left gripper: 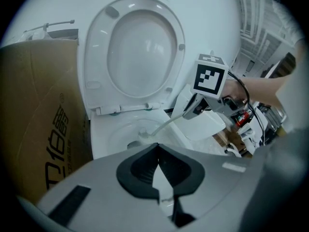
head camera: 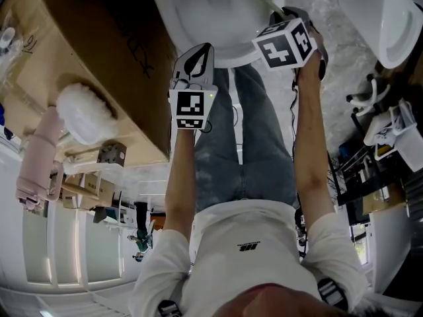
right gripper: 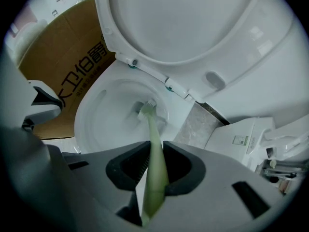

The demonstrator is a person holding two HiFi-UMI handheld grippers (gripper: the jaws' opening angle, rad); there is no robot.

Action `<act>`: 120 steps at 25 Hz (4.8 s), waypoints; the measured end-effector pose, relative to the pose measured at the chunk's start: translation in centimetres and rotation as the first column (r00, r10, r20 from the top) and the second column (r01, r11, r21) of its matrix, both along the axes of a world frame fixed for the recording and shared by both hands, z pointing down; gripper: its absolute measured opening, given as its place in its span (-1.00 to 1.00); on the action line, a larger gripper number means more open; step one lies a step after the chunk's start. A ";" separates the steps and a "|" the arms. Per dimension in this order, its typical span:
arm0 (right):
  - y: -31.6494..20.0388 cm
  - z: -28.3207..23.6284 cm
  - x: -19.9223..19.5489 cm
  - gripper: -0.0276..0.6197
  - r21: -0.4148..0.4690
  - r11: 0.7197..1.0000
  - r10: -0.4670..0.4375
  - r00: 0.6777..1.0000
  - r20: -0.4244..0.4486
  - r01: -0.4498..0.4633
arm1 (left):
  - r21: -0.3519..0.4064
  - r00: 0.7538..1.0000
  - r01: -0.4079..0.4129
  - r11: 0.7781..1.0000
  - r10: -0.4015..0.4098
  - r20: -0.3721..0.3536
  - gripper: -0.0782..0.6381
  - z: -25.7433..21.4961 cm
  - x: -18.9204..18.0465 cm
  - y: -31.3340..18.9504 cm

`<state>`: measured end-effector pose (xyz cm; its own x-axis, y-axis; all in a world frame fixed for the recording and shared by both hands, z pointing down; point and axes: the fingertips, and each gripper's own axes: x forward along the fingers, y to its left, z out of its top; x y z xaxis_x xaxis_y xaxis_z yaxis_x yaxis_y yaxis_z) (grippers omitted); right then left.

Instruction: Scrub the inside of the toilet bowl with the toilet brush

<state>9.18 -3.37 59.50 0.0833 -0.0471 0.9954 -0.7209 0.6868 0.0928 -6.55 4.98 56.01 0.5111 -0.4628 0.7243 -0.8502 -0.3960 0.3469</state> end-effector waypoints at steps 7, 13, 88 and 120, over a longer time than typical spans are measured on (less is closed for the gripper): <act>-1.1 -0.3 -1.7 -0.69 0.017 0.998 -0.058 0.998 -0.023 0.059 | -0.005 1.000 0.008 1.000 -0.008 -0.003 -0.76 0.1 -0.4 0.2; -1.0 -0.2 -3.5 -0.69 0.031 0.993 -0.116 0.993 -0.020 0.116 | -0.004 1.000 0.012 1.000 -0.012 -0.005 -0.75 0.1 -0.6 0.2; 18.3 1.9 -1.5 -0.69 -0.140 0.987 -0.053 0.982 0.183 0.080 | 0.002 0.996 0.063 0.998 -0.063 0.067 -0.75 -0.1 0.2 3.1; 15.7 6.8 -2.0 -0.69 -0.156 0.987 0.043 0.995 0.086 -0.030 | -0.027 0.997 0.050 0.998 -0.048 0.064 -0.75 1.1 -0.4 1.7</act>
<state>7.20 12.30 66.28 -0.0067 0.1088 0.9940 -0.7464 0.6610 -0.0774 -6.97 6.72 57.13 0.4408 -0.4646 0.7680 -0.8889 -0.3444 0.3019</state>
